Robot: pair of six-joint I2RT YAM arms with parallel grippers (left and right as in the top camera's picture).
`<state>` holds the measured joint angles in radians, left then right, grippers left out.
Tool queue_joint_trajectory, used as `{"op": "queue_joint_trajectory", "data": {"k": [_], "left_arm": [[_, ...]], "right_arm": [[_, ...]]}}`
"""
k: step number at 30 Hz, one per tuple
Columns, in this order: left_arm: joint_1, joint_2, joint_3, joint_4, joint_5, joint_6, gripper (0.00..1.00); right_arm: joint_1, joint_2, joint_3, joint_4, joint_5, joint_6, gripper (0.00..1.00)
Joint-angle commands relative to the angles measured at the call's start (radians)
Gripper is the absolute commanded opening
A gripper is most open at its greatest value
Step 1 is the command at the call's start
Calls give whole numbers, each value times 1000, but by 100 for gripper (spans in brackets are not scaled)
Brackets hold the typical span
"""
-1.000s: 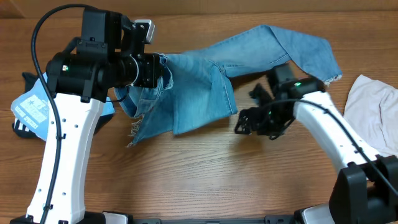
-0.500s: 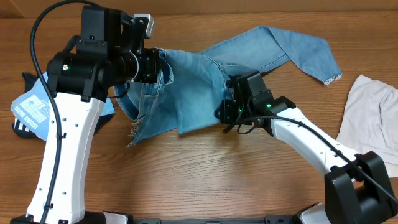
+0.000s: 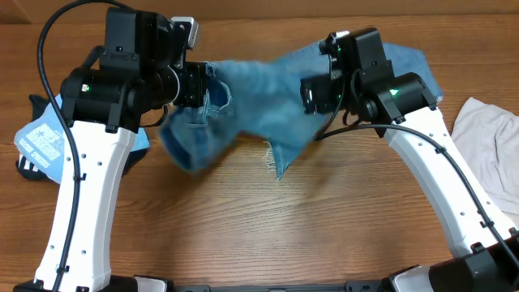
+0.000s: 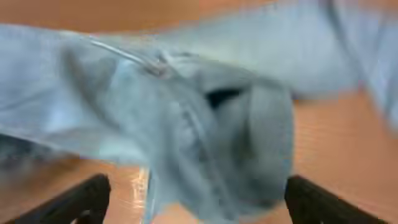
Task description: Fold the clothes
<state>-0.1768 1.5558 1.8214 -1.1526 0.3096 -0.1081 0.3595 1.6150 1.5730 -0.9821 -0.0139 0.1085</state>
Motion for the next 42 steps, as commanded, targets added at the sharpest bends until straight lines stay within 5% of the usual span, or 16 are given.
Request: {"op": "queue_joint_trajectory", "data": {"k": [1, 3, 7, 11, 15, 18, 26, 38, 42], "left_arm": [[0, -12, 29, 13, -6, 0, 4], [1, -12, 29, 18, -6, 0, 4], [1, -12, 29, 17, -6, 4, 4], [1, -12, 29, 22, -6, 4, 4], [1, -12, 29, 36, -6, 4, 4], [1, -12, 29, 89, -6, 4, 4], [0, -12, 40, 222, 6, -24, 4], [-1, -12, 183, 234, 25, -49, 4], [-1, -12, 183, 216, 32, -49, 4]], "right_arm": [[-63, 60, -20, -126, -119, 297, 91], [-99, 114, -113, -117, -301, 314, 90], [-104, 168, -277, -35, -341, 367, 68], [-94, 168, -327, -37, -410, 359, 70], [-108, 109, -325, -29, -663, 30, 63], [-59, 27, -325, -102, -676, 0, 64], [249, 82, -429, 263, -167, 506, 66], [259, 345, -429, 458, -84, 603, 63], [257, 367, -424, 442, -85, 626, 9]]}}
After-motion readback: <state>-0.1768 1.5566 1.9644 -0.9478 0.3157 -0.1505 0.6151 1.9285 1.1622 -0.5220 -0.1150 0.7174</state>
